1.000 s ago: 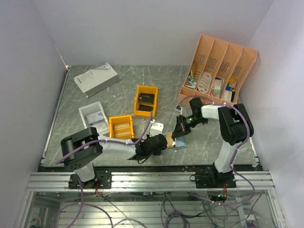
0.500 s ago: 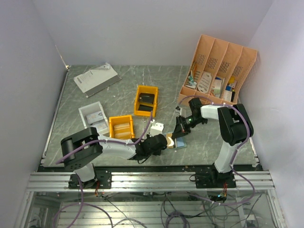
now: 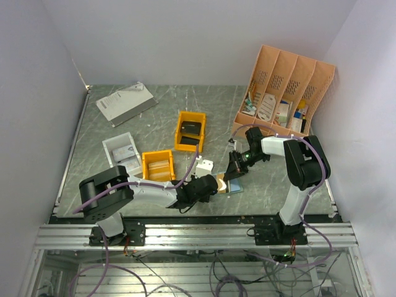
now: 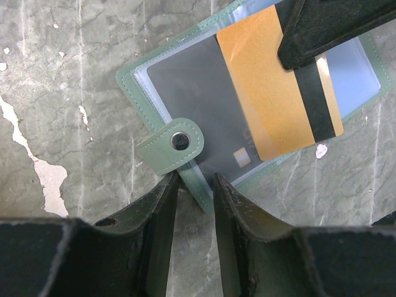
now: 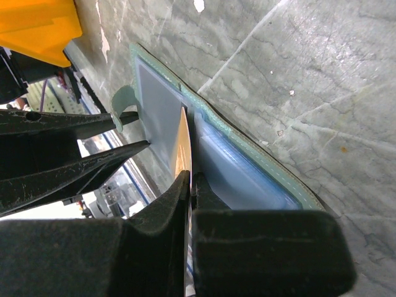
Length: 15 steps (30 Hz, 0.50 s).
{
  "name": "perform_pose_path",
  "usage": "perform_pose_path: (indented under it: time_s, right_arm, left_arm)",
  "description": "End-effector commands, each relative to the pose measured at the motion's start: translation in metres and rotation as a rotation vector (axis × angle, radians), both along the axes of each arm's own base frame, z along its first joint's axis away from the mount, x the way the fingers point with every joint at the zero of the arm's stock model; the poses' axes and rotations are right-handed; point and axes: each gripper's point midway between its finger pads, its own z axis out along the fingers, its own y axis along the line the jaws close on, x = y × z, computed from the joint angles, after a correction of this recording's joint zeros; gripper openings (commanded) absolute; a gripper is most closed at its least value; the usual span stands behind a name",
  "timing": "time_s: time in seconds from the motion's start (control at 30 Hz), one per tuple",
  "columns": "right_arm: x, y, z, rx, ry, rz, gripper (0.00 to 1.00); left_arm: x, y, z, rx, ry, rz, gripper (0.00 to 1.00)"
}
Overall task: Put the credit cards into the card holder
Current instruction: Insert the credit card into the card holder.
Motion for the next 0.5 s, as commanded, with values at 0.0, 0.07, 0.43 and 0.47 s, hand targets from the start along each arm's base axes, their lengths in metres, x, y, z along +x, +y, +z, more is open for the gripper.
perform_pose_path:
  time_s: [0.0, 0.07, 0.43, 0.47]
  right_arm:
    - [-0.0007, -0.0047, -0.0127, -0.063, -0.009, 0.020, 0.00]
    - [-0.0003, -0.0043, -0.0137, -0.065, -0.004, 0.022, 0.00]
    - [0.0017, -0.0064, -0.0180, -0.097, 0.011, 0.010, 0.00]
    - [0.0019, -0.0062, -0.0182, -0.098, 0.012, 0.010, 0.00]
  left_arm:
    - [0.0036, 0.0052, -0.0033, 0.019, -0.005, 0.024, 0.40]
    - [0.0037, 0.0052, -0.0034, 0.020, -0.006, 0.024, 0.40]
    - [0.0045, 0.0038, -0.0030, 0.022, -0.007, 0.022, 0.40]
    - [0.0043, 0.0038, -0.0030, 0.023, -0.006, 0.020, 0.40]
